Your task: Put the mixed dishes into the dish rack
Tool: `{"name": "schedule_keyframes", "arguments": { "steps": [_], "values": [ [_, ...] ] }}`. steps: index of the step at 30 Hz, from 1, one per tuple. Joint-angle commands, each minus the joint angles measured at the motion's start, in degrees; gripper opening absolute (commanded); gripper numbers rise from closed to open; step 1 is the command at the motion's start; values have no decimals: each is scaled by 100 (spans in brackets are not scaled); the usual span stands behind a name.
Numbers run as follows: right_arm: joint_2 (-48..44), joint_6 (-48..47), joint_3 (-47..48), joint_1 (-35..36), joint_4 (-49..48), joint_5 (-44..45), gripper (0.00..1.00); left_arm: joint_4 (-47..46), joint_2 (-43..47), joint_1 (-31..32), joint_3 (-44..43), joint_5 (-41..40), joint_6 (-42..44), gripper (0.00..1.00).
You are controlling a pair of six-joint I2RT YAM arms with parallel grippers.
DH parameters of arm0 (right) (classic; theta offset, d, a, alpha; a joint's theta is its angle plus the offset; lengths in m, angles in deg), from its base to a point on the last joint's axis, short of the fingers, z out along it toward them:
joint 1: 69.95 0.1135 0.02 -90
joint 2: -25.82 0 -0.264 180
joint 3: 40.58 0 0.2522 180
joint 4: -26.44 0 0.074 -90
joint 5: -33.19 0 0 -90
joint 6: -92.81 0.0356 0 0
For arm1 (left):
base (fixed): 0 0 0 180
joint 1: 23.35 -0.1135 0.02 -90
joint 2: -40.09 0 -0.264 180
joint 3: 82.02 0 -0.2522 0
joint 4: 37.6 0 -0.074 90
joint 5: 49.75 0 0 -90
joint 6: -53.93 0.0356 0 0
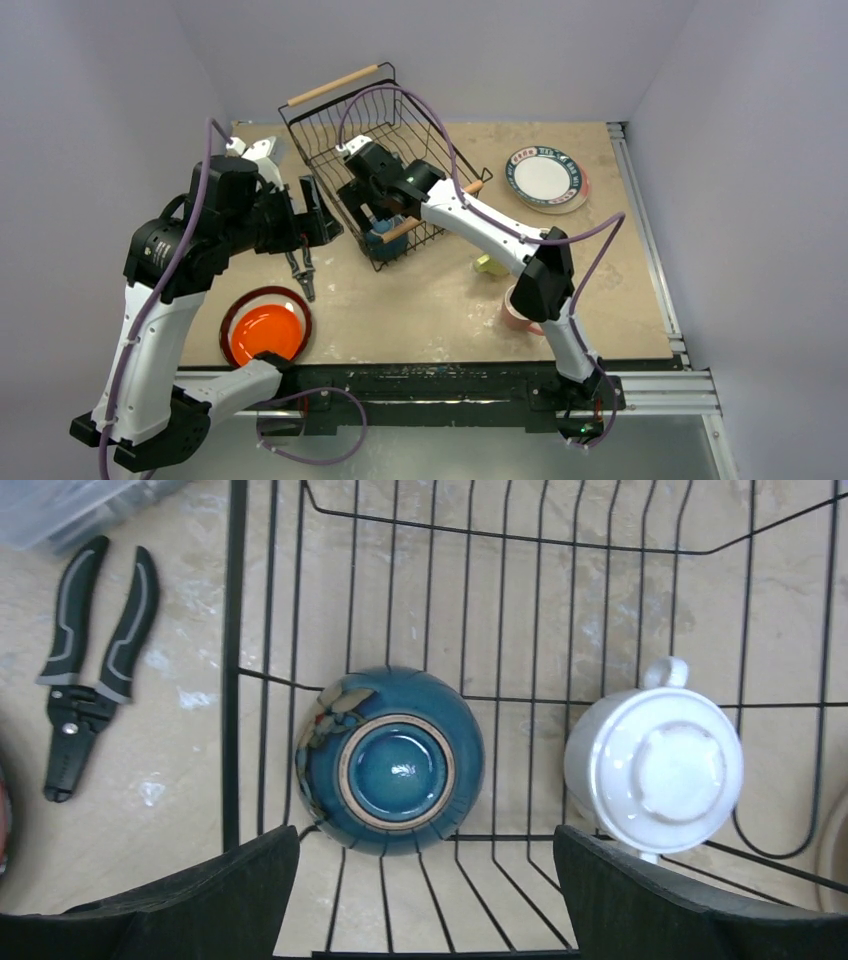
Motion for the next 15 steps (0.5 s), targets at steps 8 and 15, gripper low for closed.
{"name": "schedule_keyframes", "arguments": {
  "steps": [8,15],
  "values": [
    [663,333,420,32,-628,-643,93,-87,221,-43,139,280,-489,93],
    [1086,30,244,27,-565,-166,96,-93,172,-43,120,316,-503,93]
  ]
}}
